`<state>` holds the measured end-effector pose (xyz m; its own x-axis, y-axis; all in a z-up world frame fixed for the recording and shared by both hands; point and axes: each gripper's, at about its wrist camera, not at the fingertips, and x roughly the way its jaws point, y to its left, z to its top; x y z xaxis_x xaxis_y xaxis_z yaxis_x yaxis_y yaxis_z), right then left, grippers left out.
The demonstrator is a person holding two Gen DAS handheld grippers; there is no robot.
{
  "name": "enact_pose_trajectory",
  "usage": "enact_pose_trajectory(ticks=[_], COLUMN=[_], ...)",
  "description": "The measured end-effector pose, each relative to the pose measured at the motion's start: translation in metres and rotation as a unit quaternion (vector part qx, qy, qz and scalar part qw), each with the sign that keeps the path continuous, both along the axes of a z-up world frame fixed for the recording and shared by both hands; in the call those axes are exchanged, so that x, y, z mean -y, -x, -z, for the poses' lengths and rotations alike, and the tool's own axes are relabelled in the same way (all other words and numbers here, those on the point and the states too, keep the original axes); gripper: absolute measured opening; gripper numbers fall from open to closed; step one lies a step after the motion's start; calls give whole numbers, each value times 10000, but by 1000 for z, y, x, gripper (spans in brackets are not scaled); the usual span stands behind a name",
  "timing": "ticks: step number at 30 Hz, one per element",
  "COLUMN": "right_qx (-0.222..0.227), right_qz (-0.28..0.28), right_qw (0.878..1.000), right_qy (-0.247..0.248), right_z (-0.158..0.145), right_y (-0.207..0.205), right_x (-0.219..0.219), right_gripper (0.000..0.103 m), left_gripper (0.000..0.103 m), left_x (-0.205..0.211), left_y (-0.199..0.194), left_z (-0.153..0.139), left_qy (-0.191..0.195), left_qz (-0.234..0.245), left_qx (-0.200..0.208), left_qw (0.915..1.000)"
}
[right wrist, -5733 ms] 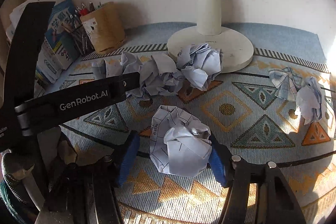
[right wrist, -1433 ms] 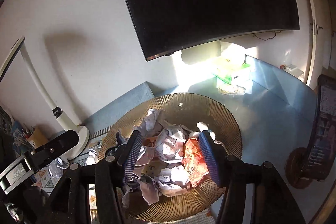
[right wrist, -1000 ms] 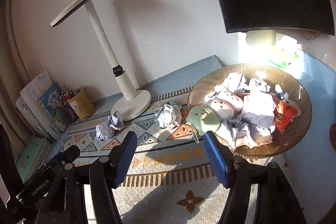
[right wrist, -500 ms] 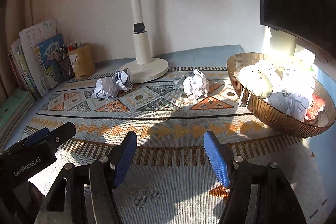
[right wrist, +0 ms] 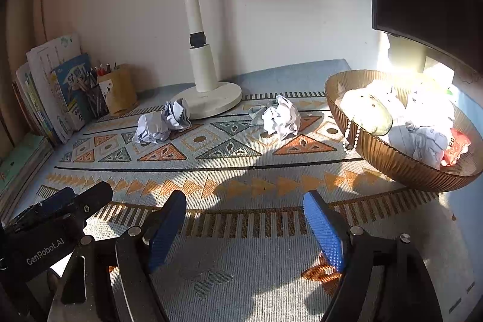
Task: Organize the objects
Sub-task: 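Withdraw both grippers from the bowl toward the lamp base, then grasp a paper ball near the lamp base with each gripper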
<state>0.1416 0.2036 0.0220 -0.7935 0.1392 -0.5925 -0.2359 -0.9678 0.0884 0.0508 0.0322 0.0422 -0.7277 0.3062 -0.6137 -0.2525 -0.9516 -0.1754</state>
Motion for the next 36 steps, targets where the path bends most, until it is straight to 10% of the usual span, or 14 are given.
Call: enact_pose_trajectory(ticks=[12, 18, 27, 31, 36], right_qx=[610, 686, 341, 476, 298], right_qz=[168, 1114, 1907, 1791, 1726], right_qw=[9939, 9843, 9688, 9670, 9683], right_qy=[909, 1185, 1544, 1747, 1780], right_z=[-8, 5, 21, 28, 23], right_y=[52, 118, 155, 158, 140], right_x=[-34, -57, -81, -85, -81], right_gripper=[81, 81, 81, 29, 22], left_gripper=[85, 85, 82, 56, 54], left_x=[18, -21, -38, -36, -29], left_y=[67, 135, 167, 172, 161], left_z=[-7, -3, 17, 20, 16], left_qy=[-688, 33, 94, 21, -47], left_qz=[335, 892, 944, 1024, 986], left_qx=[1043, 835, 965, 1099, 962], left_qw=[9916, 9925, 9908, 9887, 9905])
